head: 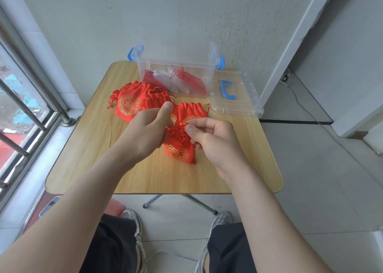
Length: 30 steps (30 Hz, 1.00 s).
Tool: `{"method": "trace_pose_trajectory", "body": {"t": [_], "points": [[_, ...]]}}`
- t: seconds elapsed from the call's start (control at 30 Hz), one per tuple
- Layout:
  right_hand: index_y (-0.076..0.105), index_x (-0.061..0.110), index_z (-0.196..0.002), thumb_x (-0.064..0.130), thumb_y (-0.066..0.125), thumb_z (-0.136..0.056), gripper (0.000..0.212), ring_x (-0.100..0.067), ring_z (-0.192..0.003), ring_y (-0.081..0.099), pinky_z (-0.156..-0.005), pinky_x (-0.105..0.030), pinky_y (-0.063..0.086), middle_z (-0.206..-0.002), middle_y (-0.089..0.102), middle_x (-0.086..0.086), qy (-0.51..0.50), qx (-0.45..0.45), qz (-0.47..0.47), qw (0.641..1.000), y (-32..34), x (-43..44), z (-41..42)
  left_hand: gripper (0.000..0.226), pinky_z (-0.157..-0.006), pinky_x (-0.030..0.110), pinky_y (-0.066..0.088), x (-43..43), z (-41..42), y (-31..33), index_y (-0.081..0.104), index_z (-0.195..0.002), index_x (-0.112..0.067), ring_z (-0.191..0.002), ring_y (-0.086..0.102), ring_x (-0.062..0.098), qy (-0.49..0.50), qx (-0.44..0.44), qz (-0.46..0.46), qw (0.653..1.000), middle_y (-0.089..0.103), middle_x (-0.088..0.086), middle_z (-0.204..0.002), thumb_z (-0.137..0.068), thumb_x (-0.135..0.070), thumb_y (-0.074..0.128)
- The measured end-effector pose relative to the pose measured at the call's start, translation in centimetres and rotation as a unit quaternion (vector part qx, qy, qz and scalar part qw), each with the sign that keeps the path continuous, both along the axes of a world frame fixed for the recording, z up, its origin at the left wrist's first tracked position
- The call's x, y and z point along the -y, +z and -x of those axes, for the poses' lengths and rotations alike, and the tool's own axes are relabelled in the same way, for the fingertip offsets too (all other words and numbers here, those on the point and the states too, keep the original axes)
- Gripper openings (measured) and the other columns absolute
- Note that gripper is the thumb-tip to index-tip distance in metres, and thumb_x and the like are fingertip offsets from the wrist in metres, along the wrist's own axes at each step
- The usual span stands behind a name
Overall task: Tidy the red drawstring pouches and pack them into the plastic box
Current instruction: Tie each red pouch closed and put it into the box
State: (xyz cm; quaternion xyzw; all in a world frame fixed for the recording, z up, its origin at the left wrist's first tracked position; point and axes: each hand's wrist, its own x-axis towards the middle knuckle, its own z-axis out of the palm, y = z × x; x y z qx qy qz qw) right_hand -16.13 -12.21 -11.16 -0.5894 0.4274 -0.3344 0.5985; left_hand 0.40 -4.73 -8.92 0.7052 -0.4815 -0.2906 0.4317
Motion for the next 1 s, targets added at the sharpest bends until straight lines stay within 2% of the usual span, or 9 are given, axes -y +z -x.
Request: {"method": "trace_pose_trajectory", "body": {"t": [0.07, 0.2, 0.33, 0.47, 0.57, 0.67, 0.8, 0.9, 1.0], "points": [[0.082, 0.019, -0.103, 0.016, 0.080, -0.095, 0.008, -0.001, -0.068, 0.066, -0.066, -0.014, 0.051, -0.074, 0.076, 0.009, 0.003, 0.001, 0.000, 1.000, 0.0, 0.0, 0.0, 0.067, -0.067, 0.038, 0.051, 0.0, 0.3, -0.1, 0.067, -0.092, -0.008, -0.055, 0.056, 0.010, -0.018, 0.022, 0.007, 1.000, 0.063, 0.001, -0.061, -0.108, -0.063, 0.032], [0.082, 0.019, -0.102, 0.015, 0.081, -0.095, 0.008, -0.001, -0.066, 0.065, -0.064, -0.014, 0.050, -0.071, 0.074, 0.010, 0.002, 0.010, 0.000, 1.000, -0.1, -0.1, -0.1, 0.052, -0.061, 0.039, 0.044, 0.6, 0.2, -1.1, 0.051, -0.079, -0.010, -0.057, 0.045, 0.014, -0.047, 0.077, 0.032, 0.995, 0.051, -0.004, -0.062, -0.110, -0.050, 0.043], [0.082, 0.017, -0.104, 0.012, 0.084, -0.091, 0.014, 0.001, -0.071, 0.070, -0.066, -0.012, 0.051, -0.078, 0.078, 0.008, 0.020, 0.014, 0.014, 1.000, 0.0, -0.2, 0.0, 0.043, -0.052, 0.018, 0.035, 0.9, -0.4, -1.4, 0.054, -0.078, -0.014, -0.053, 0.043, 0.006, -0.035, 0.141, 0.053, 0.988, 0.051, -0.006, -0.064, -0.112, -0.039, 0.045], [0.082, 0.025, -0.100, 0.011, 0.085, -0.090, 0.017, -0.006, -0.085, 0.075, -0.076, -0.020, 0.059, -0.089, 0.081, 0.004, 0.035, -0.019, 0.062, 0.997, 0.1, 0.0, 0.2, 0.044, -0.056, 0.012, 0.036, 0.9, -0.9, -1.3, 0.055, -0.074, -0.017, -0.058, 0.052, -0.002, -0.028, 0.204, 0.052, 0.977, 0.052, -0.012, -0.062, -0.112, -0.038, 0.046], [0.082, 0.027, -0.098, 0.010, 0.082, -0.092, 0.018, -0.015, -0.093, 0.077, -0.089, -0.034, 0.065, -0.094, 0.081, 0.000, 0.036, -0.063, 0.103, 0.992, -0.2, 0.3, 0.3, 0.050, -0.057, 0.017, 0.035, 0.8, -0.9, -1.4, 0.050, -0.067, -0.017, -0.057, 0.052, 0.004, -0.019, 0.237, 0.048, 0.970, 0.049, -0.010, -0.057, -0.112, -0.038, 0.044], [0.082, 0.027, -0.101, 0.009, 0.080, -0.093, 0.020, -0.013, -0.091, 0.075, -0.089, -0.036, 0.065, -0.092, 0.079, 0.005, 0.035, -0.103, 0.138, 0.984, -0.4, 0.6, 0.6, 0.056, -0.064, 0.042, 0.042, 0.8, -1.1, -1.3, 0.051, -0.072, -0.001, -0.062, 0.053, 0.025, 0.008, 0.239, 0.034, 0.970, 0.056, 0.009, -0.064, -0.114, -0.035, 0.037], [0.082, 0.025, -0.103, 0.007, 0.080, -0.092, 0.022, -0.003, -0.082, 0.071, -0.080, -0.022, 0.061, -0.087, 0.076, 0.011, 0.026, -0.148, 0.191, 0.970, -0.4, 0.7, 0.9, 0.050, -0.056, 0.040, 0.030, 0.6, -0.6, -0.4, 0.027, -0.065, -0.011, -0.053, 0.026, 0.021, 0.027, 0.221, 0.021, 0.975, 0.030, 0.006, -0.057, -0.112, -0.024, 0.039], [0.083, 0.024, -0.103, 0.007, 0.079, -0.092, 0.021, 0.004, -0.079, 0.068, -0.073, -0.013, 0.057, -0.086, 0.074, 0.015, 0.003, -0.169, 0.206, 0.964, -0.6, 0.7, 0.8, 0.050, -0.053, 0.037, 0.027, 0.7, -0.5, -0.5, 0.024, -0.065, -0.013, -0.052, 0.023, 0.018, 0.028, 0.212, 0.008, 0.977, 0.026, 0.002, -0.056, -0.111, -0.023, 0.040], [0.083, 0.026, -0.101, 0.007, 0.078, -0.092, 0.021, 0.003, -0.079, 0.069, -0.073, -0.014, 0.057, -0.087, 0.075, 0.015, -0.030, -0.175, 0.208, 0.962, -0.7, 0.8, 0.7, 0.051, -0.053, 0.036, 0.028, 0.9, -0.5, -0.7, 0.024, -0.063, -0.013, -0.051, 0.022, 0.018, 0.033, 0.211, 0.000, 0.977, 0.025, 0.001, -0.054, -0.110, -0.022, 0.041]]}}
